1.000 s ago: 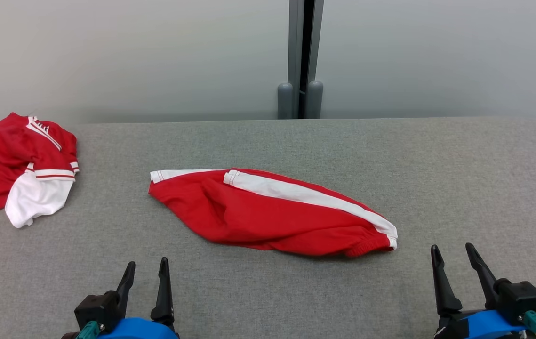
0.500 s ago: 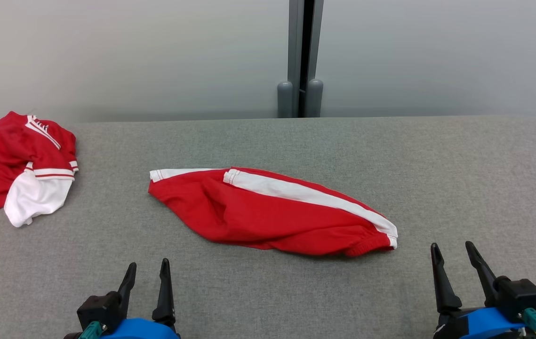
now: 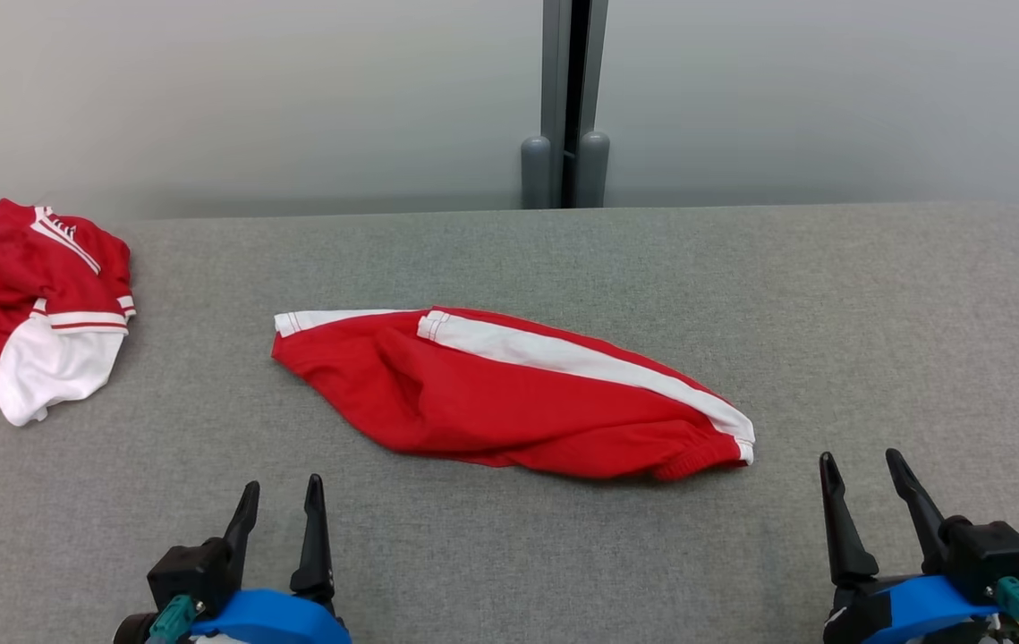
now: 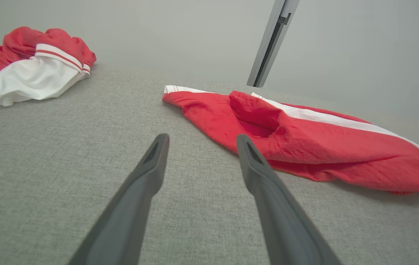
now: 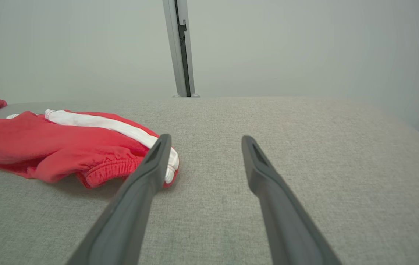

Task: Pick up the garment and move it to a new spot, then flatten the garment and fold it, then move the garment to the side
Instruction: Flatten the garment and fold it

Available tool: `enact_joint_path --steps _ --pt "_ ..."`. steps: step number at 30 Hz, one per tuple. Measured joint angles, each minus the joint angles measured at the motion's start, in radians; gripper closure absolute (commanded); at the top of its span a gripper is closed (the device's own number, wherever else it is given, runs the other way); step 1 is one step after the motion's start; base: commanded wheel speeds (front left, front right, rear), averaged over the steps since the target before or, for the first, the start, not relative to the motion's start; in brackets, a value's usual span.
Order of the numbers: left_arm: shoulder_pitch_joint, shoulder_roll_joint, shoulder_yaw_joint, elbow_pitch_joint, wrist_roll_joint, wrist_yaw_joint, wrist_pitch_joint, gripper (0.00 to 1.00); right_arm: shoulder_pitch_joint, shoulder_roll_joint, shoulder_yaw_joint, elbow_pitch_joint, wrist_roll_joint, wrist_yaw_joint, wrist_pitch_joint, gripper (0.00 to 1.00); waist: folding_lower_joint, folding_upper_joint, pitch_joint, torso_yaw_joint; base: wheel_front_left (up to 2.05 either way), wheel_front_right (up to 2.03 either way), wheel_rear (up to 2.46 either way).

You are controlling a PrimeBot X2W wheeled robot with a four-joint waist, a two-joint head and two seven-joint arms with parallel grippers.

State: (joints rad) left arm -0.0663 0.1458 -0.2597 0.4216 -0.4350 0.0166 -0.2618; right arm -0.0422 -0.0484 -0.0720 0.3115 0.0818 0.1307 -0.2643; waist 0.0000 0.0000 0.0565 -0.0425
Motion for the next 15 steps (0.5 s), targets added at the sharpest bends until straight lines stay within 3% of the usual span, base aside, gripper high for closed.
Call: enact_joint_path --steps 8,15 --pt "-0.157 0.007 -0.045 0.026 0.041 -0.047 0.031 0.00 -0.022 0.000 -0.002 -0.005 -0.001 0.000 0.000 0.00 0.0000 0.0000 0.042 -0.002 0.00 0.00 0.00" --pt "-0.442 -0.018 -0.112 0.118 0.059 -0.097 0.216 0.00 -0.082 0.000 0.026 -0.017 -0.002 0.000 0.000 0.00 0.0002 0.0000 0.133 -0.027 0.00 0.00 0.00"
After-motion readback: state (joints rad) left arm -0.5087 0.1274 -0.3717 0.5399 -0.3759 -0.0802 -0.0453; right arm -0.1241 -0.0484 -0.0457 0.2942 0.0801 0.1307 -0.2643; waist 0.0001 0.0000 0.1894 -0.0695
